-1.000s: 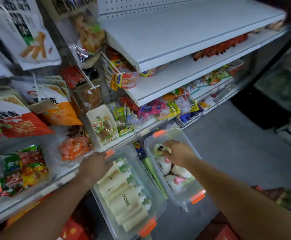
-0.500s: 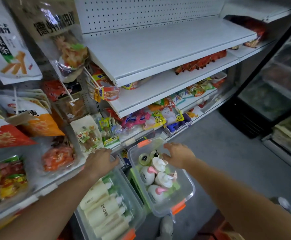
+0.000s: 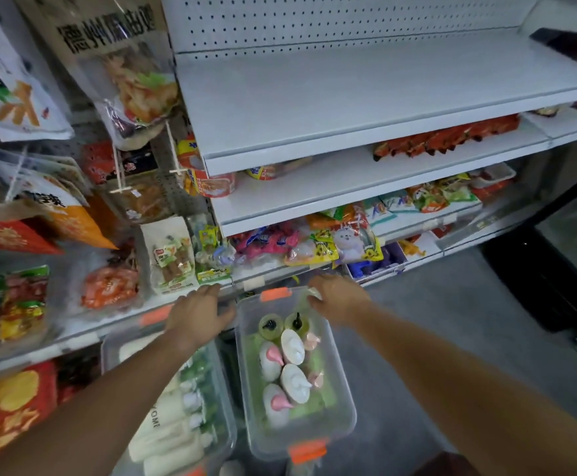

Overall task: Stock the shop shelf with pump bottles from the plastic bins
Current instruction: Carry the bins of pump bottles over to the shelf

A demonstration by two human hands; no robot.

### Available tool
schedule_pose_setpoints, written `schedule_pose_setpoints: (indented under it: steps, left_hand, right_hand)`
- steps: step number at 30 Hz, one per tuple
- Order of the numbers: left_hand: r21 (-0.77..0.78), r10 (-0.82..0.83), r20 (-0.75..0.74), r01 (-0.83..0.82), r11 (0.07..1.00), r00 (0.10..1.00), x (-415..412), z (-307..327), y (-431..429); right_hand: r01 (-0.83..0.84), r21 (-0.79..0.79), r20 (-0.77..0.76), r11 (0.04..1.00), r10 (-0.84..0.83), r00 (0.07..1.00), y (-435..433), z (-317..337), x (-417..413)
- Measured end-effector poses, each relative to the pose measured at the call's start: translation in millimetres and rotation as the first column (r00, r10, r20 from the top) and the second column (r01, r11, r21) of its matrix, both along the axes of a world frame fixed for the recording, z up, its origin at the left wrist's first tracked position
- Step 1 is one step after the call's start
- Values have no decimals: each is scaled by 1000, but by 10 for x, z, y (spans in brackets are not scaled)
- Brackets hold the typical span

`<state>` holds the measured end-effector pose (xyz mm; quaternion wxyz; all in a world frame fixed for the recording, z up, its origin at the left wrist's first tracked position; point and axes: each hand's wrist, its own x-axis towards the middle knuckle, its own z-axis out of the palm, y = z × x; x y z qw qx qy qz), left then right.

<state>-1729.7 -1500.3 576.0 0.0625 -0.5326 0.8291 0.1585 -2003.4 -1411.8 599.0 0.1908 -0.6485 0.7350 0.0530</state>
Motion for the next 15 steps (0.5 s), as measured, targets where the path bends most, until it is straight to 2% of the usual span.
schedule_pose_setpoints:
  steps: [8,15]
  left_hand:
    - [-6,-53,-17,53,999,998,-67,-41,-191]
    - [12,-28,-30,28,1000,999,-166,14,-131]
  right_hand:
    - [26,-40,14,999,-26,1000,57,224,119]
    - [10,-27,-14,1000,-11,1000,62,265,97]
